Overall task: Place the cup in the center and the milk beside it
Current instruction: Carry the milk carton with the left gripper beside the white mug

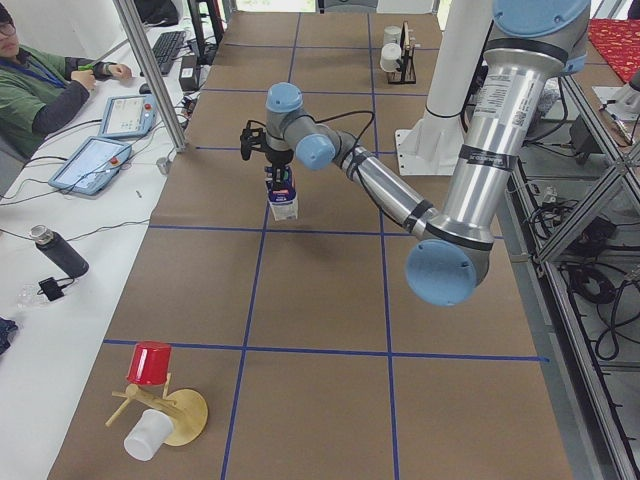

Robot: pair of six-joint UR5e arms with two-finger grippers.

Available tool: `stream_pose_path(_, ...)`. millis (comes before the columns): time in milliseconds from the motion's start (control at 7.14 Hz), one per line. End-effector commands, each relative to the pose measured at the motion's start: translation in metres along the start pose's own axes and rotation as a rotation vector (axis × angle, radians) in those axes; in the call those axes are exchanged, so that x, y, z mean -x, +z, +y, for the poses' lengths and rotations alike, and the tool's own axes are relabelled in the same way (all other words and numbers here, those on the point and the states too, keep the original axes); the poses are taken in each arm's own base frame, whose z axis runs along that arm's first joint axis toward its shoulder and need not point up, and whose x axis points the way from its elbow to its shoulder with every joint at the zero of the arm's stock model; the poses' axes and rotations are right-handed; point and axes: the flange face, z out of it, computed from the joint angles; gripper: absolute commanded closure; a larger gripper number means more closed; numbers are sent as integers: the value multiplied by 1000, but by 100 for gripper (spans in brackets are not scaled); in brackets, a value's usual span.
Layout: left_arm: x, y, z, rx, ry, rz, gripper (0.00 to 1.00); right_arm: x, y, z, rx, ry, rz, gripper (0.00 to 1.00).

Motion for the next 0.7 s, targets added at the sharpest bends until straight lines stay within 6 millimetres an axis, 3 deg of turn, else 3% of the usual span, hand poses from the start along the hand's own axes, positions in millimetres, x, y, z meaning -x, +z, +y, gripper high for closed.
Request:
stream_pose_path(0, -133, 23, 54, 17, -28, -68, 100, 0, 0, 0, 0, 0, 0, 0)
stream_pose_path(140, -153, 33, 70, 34, -1, -65, 100, 0, 0, 0, 0, 1, 0, 0)
stream_pose_path(420, -186, 50, 68, 50, 14, -66, 100, 1, 0, -1, 0, -2, -1, 0)
stream_pose_path(560, -201, 60, 77, 39, 35, -77, 100, 1, 0, -1, 0, -2, -1, 0)
